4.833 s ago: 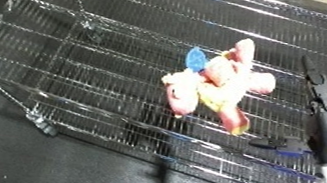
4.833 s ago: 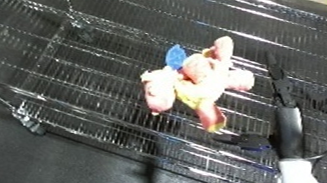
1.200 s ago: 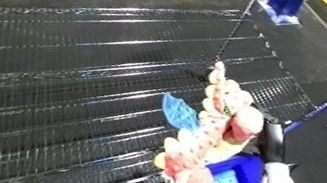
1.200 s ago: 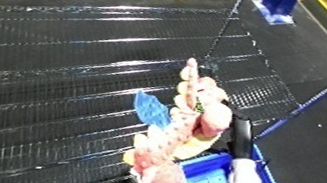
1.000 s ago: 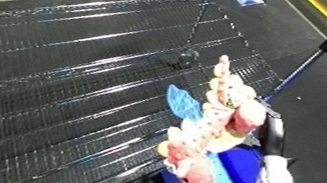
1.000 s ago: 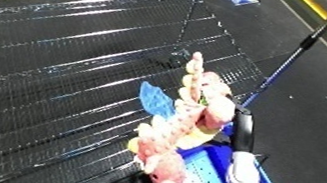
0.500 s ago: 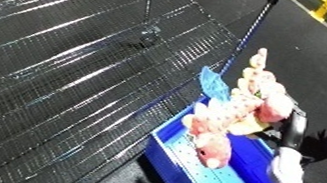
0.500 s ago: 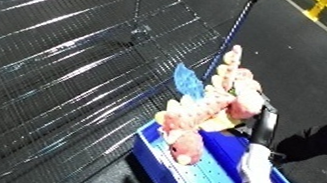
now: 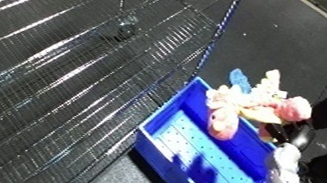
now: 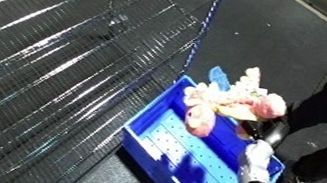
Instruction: Pick up the object and place it into the box
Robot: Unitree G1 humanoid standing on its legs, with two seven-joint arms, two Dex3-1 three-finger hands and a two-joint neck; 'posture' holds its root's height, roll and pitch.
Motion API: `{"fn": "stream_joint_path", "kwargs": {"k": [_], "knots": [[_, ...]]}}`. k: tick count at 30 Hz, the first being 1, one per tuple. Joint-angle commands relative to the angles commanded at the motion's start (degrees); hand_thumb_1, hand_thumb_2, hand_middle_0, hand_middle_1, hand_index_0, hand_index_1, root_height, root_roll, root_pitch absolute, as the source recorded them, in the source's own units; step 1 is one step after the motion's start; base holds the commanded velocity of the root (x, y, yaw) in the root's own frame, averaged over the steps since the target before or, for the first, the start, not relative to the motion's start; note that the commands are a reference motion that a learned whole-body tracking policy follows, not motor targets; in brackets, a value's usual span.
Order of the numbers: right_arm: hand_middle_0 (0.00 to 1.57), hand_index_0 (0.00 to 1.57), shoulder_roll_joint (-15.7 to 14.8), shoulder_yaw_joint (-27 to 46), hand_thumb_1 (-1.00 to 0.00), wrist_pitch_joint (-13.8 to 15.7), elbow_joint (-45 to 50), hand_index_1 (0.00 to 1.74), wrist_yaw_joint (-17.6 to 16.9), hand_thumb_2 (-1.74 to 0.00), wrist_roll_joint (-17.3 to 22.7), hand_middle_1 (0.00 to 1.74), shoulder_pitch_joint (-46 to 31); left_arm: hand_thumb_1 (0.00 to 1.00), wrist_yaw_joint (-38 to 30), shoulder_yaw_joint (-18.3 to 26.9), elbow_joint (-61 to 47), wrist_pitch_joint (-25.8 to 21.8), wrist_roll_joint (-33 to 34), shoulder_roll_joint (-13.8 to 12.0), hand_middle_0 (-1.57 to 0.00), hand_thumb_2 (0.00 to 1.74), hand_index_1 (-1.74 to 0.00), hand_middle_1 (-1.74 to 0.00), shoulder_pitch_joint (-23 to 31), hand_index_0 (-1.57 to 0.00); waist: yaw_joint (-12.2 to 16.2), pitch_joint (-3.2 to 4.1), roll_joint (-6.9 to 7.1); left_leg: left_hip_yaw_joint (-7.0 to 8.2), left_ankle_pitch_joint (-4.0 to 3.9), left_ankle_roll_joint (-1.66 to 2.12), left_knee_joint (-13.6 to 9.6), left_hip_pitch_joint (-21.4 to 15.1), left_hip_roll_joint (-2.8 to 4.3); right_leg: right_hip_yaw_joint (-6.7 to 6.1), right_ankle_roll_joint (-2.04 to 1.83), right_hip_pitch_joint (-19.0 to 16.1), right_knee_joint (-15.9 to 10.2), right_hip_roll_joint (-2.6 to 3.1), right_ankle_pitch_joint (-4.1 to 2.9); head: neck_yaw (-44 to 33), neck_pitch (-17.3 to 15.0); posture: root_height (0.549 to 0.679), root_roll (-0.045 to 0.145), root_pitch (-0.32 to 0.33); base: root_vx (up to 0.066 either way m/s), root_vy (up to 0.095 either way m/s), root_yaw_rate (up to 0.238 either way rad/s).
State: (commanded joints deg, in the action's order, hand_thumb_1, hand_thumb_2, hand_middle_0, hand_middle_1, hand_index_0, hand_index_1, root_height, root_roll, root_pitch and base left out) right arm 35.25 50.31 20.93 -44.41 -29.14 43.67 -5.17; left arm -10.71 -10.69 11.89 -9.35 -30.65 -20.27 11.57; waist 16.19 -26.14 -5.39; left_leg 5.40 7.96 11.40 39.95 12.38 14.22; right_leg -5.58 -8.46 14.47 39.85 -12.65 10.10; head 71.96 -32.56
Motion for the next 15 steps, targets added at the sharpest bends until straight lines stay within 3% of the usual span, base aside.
{"fn": "stream_joint_path", "kwargs": {"k": [4, 8, 15], "knots": [[0.0, 0.0, -0.2, 0.5, 0.0, 0.6, -3.6, 0.0, 2.7, 0.0, 6.4, 0.0, 0.6, 1.0, 0.2, -0.1, -0.1, 0.3, -0.1, -0.2, -1.57, 1.74, -1.74, -1.74, 0.1, -1.57, -0.2, 0.06, -0.03, 0.07, -0.37, 0.09, -0.5, -0.1, 0.0, 0.16, 0.01, -0.1, -0.4, -0.03, 0.01, 0.3, -0.9, 0.634, 0.082, -0.238, -0.006, -0.009, 0.006], [0.0, 0.0, 0.5, 0.8, 0.0, 0.0, -7.5, 0.0, 5.0, 0.0, 10.5, 0.0, 0.3, 1.0, 0.7, 0.1, -0.8, 0.9, 0.3, -0.6, -1.57, 1.74, -1.74, -1.74, 0.3, -1.57, -0.7, 0.18, 0.14, 0.01, -0.68, 0.15, -1.0, -0.2, -0.07, 0.36, -0.02, -0.3, -0.9, 0.0, 0.07, -0.1, -1.0, 0.635, 0.082, -0.236, 0.003, -0.014, 0.012], [0.0, 0.0, 1.2, -0.3, 0.0, -0.7, -9.2, 0.0, 6.5, 0.0, 11.0, 0.0, -0.1, 1.0, 0.7, 0.6, -2.1, 1.2, 1.1, -1.1, -1.57, 1.74, -1.74, -1.74, 0.5, -1.57, -1.5, 0.42, 0.3, -0.16, -1.06, 0.08, -1.8, -0.5, -0.13, 0.72, -0.14, -0.7, -1.4, 0.02, 0.41, -0.4, -2.0, 0.637, 0.081, -0.231, 0.01, -0.007, 0.016]]}}
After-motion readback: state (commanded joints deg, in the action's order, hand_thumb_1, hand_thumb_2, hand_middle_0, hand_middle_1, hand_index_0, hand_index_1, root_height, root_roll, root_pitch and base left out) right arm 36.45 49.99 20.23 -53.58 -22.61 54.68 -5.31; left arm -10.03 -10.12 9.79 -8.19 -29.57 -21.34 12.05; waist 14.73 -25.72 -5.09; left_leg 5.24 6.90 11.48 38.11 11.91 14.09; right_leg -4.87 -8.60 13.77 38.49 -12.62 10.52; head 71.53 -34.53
